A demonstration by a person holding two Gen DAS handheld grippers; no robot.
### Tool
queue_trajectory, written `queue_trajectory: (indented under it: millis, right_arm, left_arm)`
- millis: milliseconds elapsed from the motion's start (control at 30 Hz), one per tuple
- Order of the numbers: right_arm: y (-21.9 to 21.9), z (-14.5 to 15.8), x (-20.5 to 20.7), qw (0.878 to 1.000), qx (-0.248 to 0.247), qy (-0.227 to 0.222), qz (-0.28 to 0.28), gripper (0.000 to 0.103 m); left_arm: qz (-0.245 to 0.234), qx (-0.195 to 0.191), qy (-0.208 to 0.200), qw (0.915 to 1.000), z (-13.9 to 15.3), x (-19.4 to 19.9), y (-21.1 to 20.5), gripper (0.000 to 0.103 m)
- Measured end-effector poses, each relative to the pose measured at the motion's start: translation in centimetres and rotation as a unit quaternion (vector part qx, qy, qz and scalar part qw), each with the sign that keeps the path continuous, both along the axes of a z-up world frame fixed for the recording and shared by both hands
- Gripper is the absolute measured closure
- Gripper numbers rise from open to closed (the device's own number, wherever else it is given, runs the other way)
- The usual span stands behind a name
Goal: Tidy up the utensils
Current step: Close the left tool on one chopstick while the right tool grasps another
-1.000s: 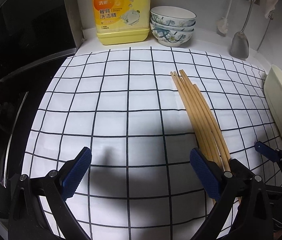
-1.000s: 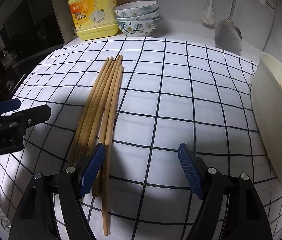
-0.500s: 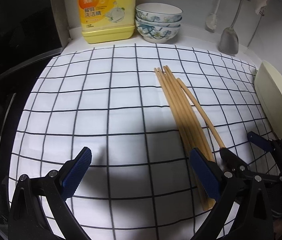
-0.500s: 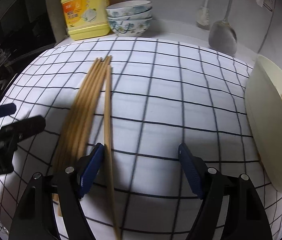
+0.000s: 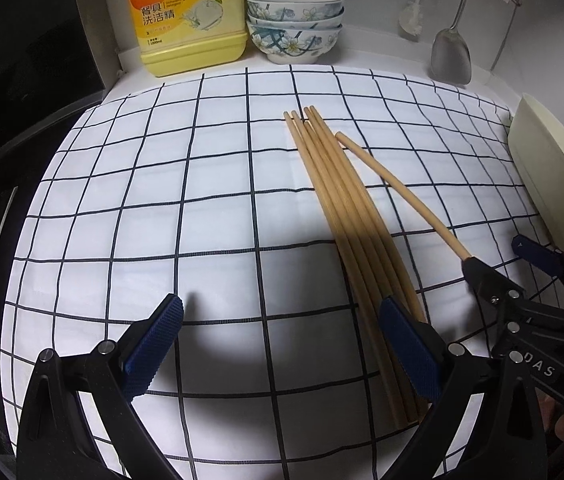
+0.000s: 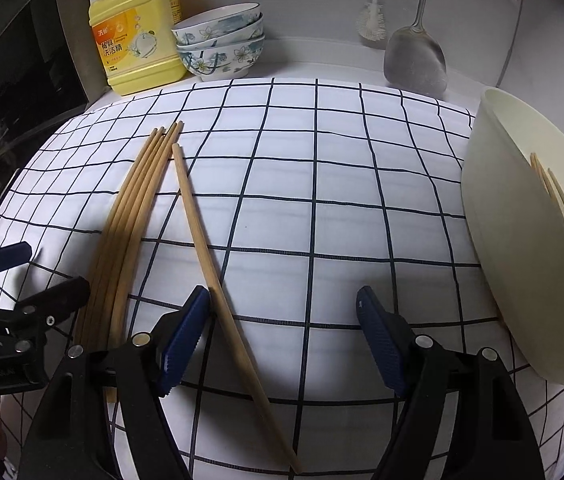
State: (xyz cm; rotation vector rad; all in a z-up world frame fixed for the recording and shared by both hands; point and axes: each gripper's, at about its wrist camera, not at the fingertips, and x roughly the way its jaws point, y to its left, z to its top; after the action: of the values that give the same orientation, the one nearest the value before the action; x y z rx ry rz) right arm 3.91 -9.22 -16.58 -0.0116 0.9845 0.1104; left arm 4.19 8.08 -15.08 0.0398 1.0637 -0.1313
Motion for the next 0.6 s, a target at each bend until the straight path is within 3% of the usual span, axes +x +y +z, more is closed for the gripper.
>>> queue_trajectory:
  millis: [167,600]
  right_arm:
    - [0.0,0.0,0.0,1.0,0.001,0.0,0.001,0.031]
    - [0.5,0.0,0.4,1.0,0.0,-0.001,0.011,0.031]
  left_arm:
    - [0.008,-0.008,0.003,0.9999,-0.3,0.1,0.4,0.006]
    - [0.035,0.018,0.005,0.9992,-0.8,1.3,0.6,0.005]
